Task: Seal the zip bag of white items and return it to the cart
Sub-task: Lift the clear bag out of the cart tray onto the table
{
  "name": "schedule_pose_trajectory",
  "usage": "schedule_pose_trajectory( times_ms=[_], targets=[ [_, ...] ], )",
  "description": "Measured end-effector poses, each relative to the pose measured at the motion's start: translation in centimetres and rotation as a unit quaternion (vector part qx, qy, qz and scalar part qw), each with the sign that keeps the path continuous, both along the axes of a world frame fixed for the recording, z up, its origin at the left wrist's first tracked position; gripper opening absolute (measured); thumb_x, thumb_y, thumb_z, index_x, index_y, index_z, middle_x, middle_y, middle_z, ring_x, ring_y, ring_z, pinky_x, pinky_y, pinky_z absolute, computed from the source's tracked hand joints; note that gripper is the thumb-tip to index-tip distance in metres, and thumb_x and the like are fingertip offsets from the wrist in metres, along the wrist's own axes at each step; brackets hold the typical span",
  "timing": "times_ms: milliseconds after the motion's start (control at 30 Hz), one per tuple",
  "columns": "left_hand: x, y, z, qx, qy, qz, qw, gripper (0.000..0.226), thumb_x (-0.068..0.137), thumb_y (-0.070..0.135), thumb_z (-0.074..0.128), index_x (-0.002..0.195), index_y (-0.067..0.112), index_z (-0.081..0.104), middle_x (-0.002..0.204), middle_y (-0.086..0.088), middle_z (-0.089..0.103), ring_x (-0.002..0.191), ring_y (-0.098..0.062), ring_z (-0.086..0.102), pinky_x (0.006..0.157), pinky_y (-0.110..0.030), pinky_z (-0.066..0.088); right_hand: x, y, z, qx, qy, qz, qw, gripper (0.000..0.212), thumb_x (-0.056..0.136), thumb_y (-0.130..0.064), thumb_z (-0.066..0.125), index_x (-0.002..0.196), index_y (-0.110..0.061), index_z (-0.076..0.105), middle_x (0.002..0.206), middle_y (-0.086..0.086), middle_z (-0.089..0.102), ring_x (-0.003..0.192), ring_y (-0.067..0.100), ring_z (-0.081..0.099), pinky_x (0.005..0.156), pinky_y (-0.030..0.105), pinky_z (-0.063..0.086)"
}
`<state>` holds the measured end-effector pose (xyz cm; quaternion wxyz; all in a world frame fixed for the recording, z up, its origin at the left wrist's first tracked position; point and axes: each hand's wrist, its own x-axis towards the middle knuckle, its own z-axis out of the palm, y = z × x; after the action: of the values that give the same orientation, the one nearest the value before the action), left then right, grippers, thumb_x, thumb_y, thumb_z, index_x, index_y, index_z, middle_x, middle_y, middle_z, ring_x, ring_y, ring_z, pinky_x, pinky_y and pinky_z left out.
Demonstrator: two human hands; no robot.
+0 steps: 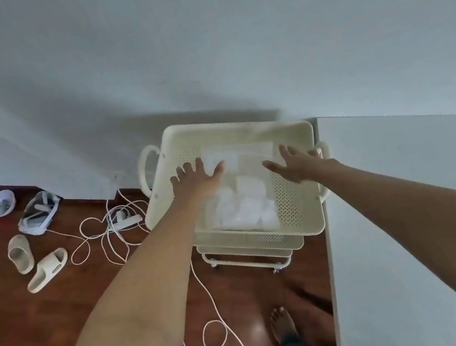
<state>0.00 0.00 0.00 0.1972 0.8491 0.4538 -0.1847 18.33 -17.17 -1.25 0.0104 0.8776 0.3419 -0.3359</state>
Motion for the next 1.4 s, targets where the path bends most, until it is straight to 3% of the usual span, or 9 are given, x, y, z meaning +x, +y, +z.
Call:
schedule_pose_trajectory(
  times_ms=[133,333,567,633,700,767,933,1100,1400],
  targets=[
    [-0.1,-0.3,-1.4,-0.054,-0.014,0.047,0.997,0.093,0.09,0.08,0.013,0.16,0.019,0.009,0.166,-0.013,0.011,0.151,-0.035,0.015,0.119,-0.051,0.013,-0.9,0.1,-1.3,-0.006,0.031,-0.007,0.999,0.101,0.095,-0.08,0.018,0.166,-0.01,0.002,0.174,0.015,0.008,0.159,0.036,0.015,0.126,0.055,0.006],
    [-0.4,-0.2,-4.1,-0.162,-0.059,0.115,0.978,0.091,0.092,0.077,0.024,0.16,0.019,0.006,0.166,-0.013,0.016,0.151,-0.036,0.022,0.12,-0.055,0.022,-3.0,1.0,-3.4,0.024,0.026,-0.003,0.999,0.092,0.099,-0.074,0.025,0.157,-0.004,0.036,0.161,0.024,0.031,0.148,0.041,0.032,0.12,0.052,0.026],
    [-0.4,-0.6,-5.3,-0.19,-0.132,0.158,0.96,0.082,0.098,0.065,0.035,0.156,0.01,0.016,0.161,-0.012,0.03,0.145,-0.033,0.035,0.111,-0.046,0.034,-4.1,1.7,-5.1,0.133,0.134,-0.129,0.974,0.083,0.101,-0.065,0.04,0.148,0.003,0.044,0.144,0.022,0.056,0.125,0.033,0.056,0.103,0.04,0.042],
    [-0.3,-0.5,-5.5,-0.193,-0.142,0.156,0.958,0.079,0.098,0.064,0.036,0.152,0.008,0.023,0.156,-0.012,0.037,0.139,-0.032,0.041,0.102,-0.043,0.038,-4.0,1.7,-5.6,0.177,0.143,-0.171,0.959,0.061,0.1,-0.062,0.049,0.121,-0.005,0.062,0.118,0.013,0.067,0.114,0.03,0.06,0.095,0.037,0.045],
    [-0.4,-0.3,-5.6,-0.185,-0.153,0.154,0.958,0.069,0.099,0.061,0.039,0.14,0.006,0.037,0.138,-0.013,0.05,0.128,-0.033,0.05,0.089,-0.039,0.042,-4.0,1.5,-5.6,0.212,0.15,-0.208,0.943,0.048,0.098,-0.057,0.058,0.072,-0.019,0.046,0.073,-0.001,0.048,0.071,0.018,0.051,0.065,0.028,0.038],
    [-0.5,-0.1,-5.5,-0.172,-0.178,0.156,0.956,0.053,0.099,0.057,0.042,0.117,0.008,0.047,0.11,-0.008,0.055,0.11,-0.033,0.057,0.071,-0.033,0.043,-4.0,1.2,-5.1,0.245,0.168,-0.233,0.926,0.055,0.097,-0.05,0.066,0.064,-0.019,0.035,0.063,-0.003,0.037,0.057,0.012,0.036,0.055,0.025,0.028],
    [-0.1,0.1,-4.3,-0.162,-0.23,0.148,0.948,0.042,0.1,0.05,0.047,0.094,0.009,0.05,0.091,-0.011,0.058,0.083,-0.028,0.059,0.072,-0.036,0.043,-3.0,0.2,-3.4,0.306,0.222,-0.263,0.888,0.051,0.094,-0.039,0.074,0.065,-0.009,0.045,0.06,0.002,0.036,0.058,0.018,0.038,0.06,0.029,0.035],
    [0.4,-0.4,-2.1,-0.151,-0.269,0.138,0.941,0.04,0.098,0.051,0.053,0.081,0.015,0.044,0.078,-0.011,0.058,0.063,-0.02,0.055,0.065,-0.034,0.041,-1.6,-0.8,-1.3,0.345,0.245,-0.249,0.871,0.059,0.092,-0.041,0.075,0.092,0.017,0.064,0.076,0.014,0.047,0.073,0.024,0.046,0.072,0.035,0.041],
    [3.7,-3.7,4.9,-0.167,-0.357,0.086,0.915,0.04,0.094,0.047,0.063,0.075,0.016,0.045,0.067,0.002,0.046,0.054,-0.008,0.05,0.057,-0.026,0.039,2.5,-5.1,5.3,0.409,0.217,-0.237,0.854,0.05,0.092,-0.037,0.077,0.103,0.012,0.072,0.09,0.019,0.066,0.079,0.026,0.062,0.078,0.039,0.054]
  ],
)
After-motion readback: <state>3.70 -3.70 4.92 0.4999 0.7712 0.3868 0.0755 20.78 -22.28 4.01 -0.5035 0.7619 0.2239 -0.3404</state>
